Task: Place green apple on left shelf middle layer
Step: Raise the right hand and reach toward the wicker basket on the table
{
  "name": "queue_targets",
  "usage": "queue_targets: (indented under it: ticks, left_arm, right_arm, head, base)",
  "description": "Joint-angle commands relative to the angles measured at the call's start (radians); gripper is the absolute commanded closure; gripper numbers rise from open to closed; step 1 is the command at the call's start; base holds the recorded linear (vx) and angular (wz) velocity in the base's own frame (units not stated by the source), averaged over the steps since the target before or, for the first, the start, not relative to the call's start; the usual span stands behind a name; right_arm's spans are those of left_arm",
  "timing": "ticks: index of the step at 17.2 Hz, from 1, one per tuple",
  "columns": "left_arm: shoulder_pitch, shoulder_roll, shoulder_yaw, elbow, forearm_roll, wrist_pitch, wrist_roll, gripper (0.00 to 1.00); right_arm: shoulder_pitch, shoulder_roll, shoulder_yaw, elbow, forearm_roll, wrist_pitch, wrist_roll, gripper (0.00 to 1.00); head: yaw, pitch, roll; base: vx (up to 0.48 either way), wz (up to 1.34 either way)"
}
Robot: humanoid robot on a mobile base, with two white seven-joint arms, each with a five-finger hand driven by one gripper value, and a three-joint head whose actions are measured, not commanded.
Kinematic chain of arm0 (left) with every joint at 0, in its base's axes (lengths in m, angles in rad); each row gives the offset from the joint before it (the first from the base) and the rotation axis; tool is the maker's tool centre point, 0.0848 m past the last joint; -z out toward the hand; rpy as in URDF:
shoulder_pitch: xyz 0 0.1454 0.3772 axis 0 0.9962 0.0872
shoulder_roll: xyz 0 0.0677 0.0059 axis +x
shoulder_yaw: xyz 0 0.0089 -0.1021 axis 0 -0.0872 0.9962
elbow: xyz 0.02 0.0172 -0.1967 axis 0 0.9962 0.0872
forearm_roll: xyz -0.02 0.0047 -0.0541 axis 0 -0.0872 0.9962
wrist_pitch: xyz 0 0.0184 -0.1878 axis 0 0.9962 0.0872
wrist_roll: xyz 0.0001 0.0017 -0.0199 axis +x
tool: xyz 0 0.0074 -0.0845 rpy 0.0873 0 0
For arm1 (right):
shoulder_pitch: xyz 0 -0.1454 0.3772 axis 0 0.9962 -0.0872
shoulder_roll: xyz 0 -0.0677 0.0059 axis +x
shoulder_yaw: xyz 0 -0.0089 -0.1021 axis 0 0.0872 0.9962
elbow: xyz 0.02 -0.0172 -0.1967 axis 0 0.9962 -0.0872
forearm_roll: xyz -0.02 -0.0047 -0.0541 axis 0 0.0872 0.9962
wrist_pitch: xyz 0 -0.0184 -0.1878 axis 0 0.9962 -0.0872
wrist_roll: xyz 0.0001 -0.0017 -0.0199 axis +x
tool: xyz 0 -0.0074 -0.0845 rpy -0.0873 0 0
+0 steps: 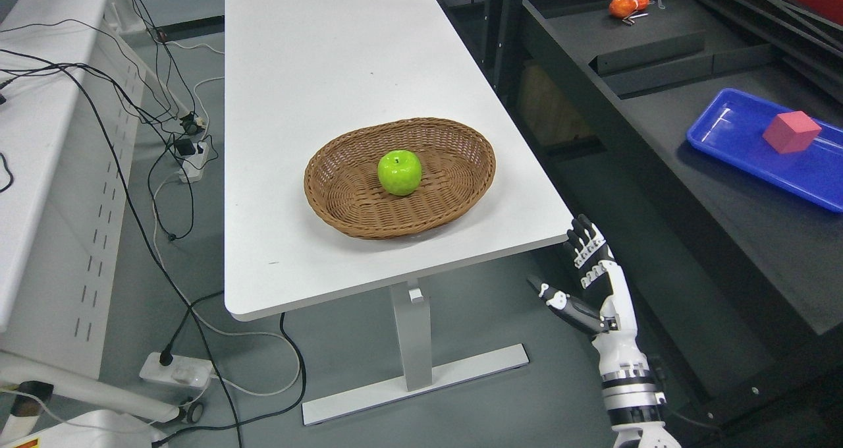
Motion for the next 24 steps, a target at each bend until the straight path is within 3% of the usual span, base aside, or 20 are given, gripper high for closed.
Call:
queue_targets:
  ticks: [1,5,7,9,12,14,18,22,24]
  left_arm:
    - [0.000,0.017,0.000,0.001,0.000,0.001,0.000,0.00]
    - [0.000,0.017,0.000,0.001,0.000,0.001,0.000,0.00]
    - [0.000,0.017,0.000,0.000,0.000,0.001,0.000,0.00]
    - [0.000,0.017,0.000,0.001,0.000,0.001,0.000,0.00]
    - [0.000,0.017,0.000,0.000,0.000,0.001,0.000,0.00]
    - [0.000,0.017,0.000,0.000,0.002,0.001,0.000,0.00]
    - [0.000,0.017,0.000,0.001,0.000,-0.001,0.000,0.00]
    - [0.000,0.017,0.000,0.000,0.000,0.001,0.000,0.00]
    - [0.000,0.017,0.000,0.000,0.000,0.001,0.000,0.00]
  right_arm:
    - [0.004,-0.017,-0.003,0.000,-0.001,-0.022,0.007,0.00]
    - [0.000,-0.017,-0.006,0.000,-0.001,-0.037,0.059,0.00]
    - [-0.012,-0.017,-0.011,0.000,-0.001,-0.110,0.060,0.00]
    - [-0.041,-0.079,0.003,0.000,0.050,-0.161,0.070,0.00]
    - [-0.124,-0.195,0.011,0.000,0.598,-0.138,0.072,0.00]
    - [-0.143,-0.250,0.011,0.000,0.606,-0.152,0.079,0.00]
    - [-0.158,-0.255,0.011,0.000,0.601,-0.241,0.083,0.00]
    - [-0.239,-0.246,0.014,0.000,0.601,-0.193,0.158,0.00]
    - [-0.288,-0.229,0.091,0.000,0.607,-0.186,0.164,0.00]
  head:
    - [0.0000,0.000,0.000]
    - [0.0000,0.000,0.000]
    - [0.0000,0.000,0.000]
    - [0.0000,0.000,0.000]
    - [0.0000,0.000,0.000]
    - [0.0000,0.000,0.000]
    - [0.0000,0.000,0.000]
    - [0.0000,0.000,0.000]
    - [0.0000,0.000,0.000]
  base:
    - [-0.010,0.03]
    - [-0.046,0.02]
    - [-0.122,0.00]
    - [-0.179,0.00]
    - [-0.186,0.12]
    - [-0.235,0.16]
    - [-0.221,-0.06]
    - [-0.167,-0.16]
    - [-0.054,-0.04]
